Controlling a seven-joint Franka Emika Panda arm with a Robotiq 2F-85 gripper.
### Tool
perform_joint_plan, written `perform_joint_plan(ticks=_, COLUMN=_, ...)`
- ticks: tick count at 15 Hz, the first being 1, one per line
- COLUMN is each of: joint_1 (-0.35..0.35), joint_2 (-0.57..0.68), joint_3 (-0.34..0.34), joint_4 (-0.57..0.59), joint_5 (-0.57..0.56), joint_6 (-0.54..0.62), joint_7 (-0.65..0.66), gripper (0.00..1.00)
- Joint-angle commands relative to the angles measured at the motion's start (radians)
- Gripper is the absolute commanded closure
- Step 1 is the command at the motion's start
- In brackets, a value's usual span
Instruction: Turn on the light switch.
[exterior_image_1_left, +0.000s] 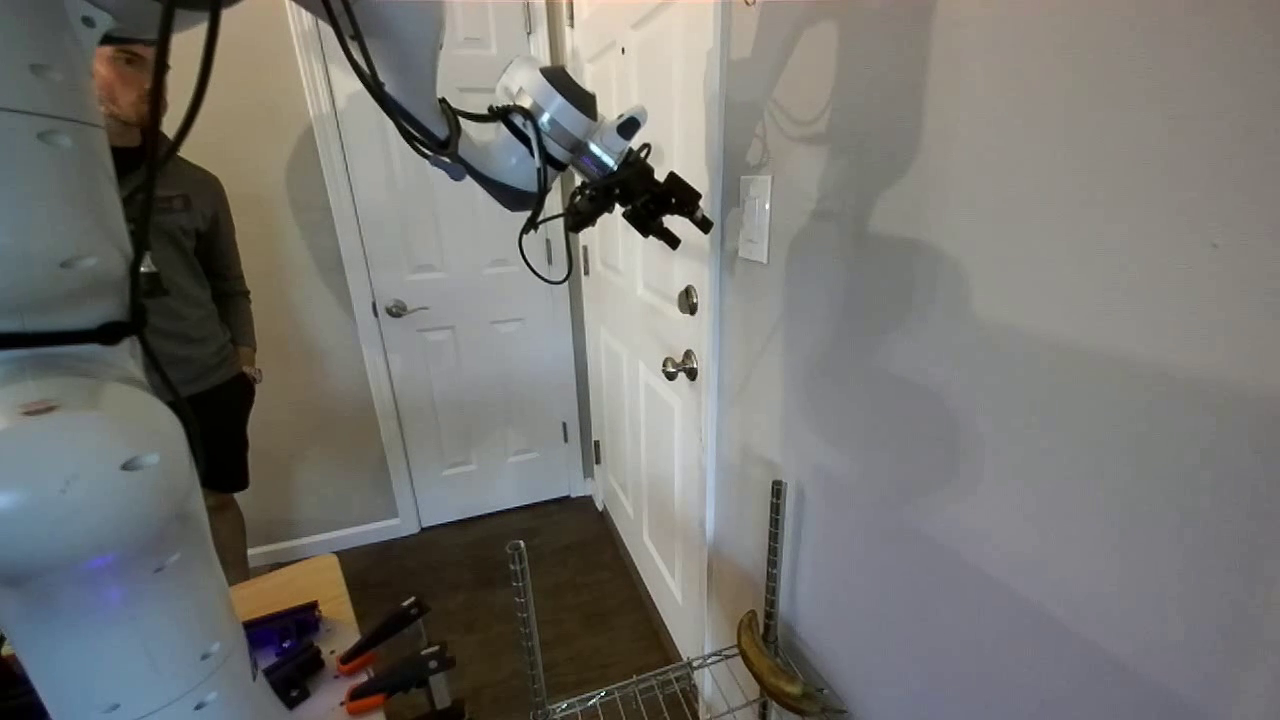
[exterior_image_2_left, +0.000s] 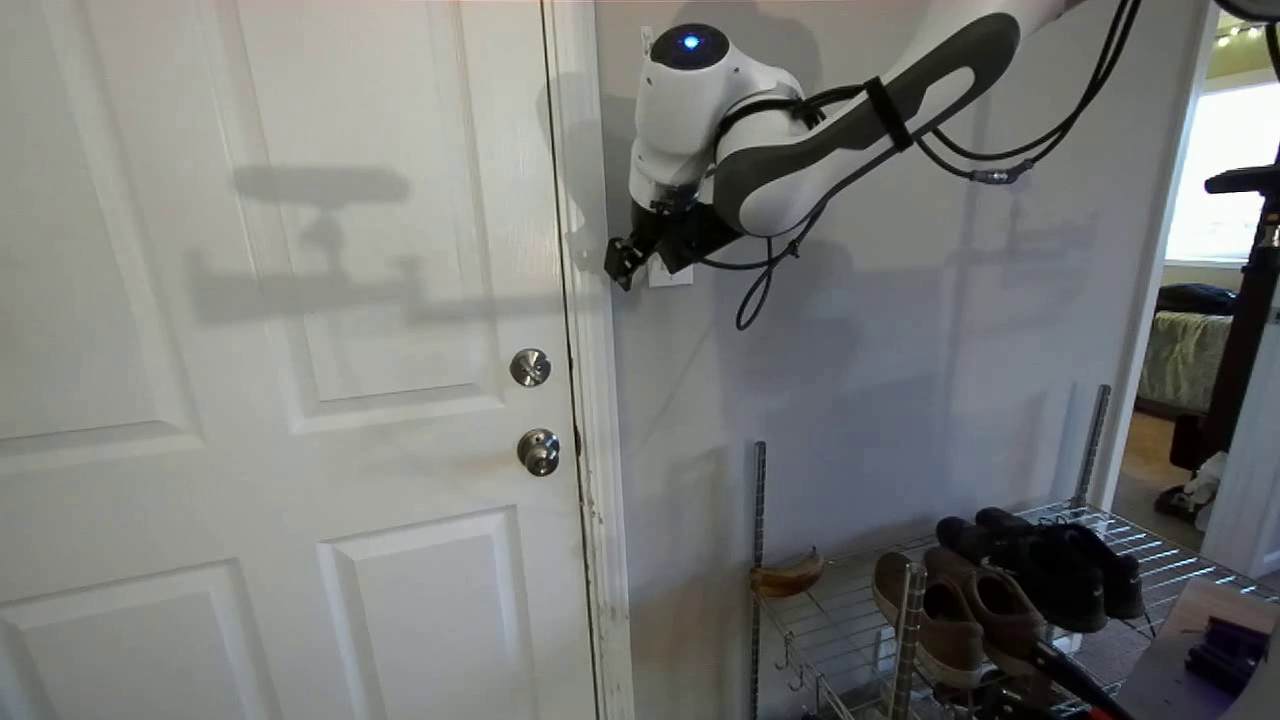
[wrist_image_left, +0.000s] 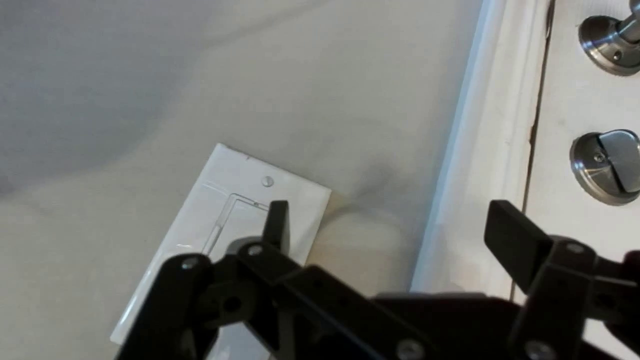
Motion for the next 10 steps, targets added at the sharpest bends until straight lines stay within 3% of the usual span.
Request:
perform_joint_plan(ticks=1, joint_1=-0.014, joint_2=-0.019, joint_3=0.02, joint_4=0.024, joint_5=-0.021, joint_6=-0.06, joint_7=-0.029, gripper=0.0)
perform_joint_plan(ticks=10, joint_1=-0.04, joint_2=0.019, joint_3=0.021, joint_4=0.085, joint_5=0.09, joint_6=-0.005, joint_7=-0.318, gripper=0.0)
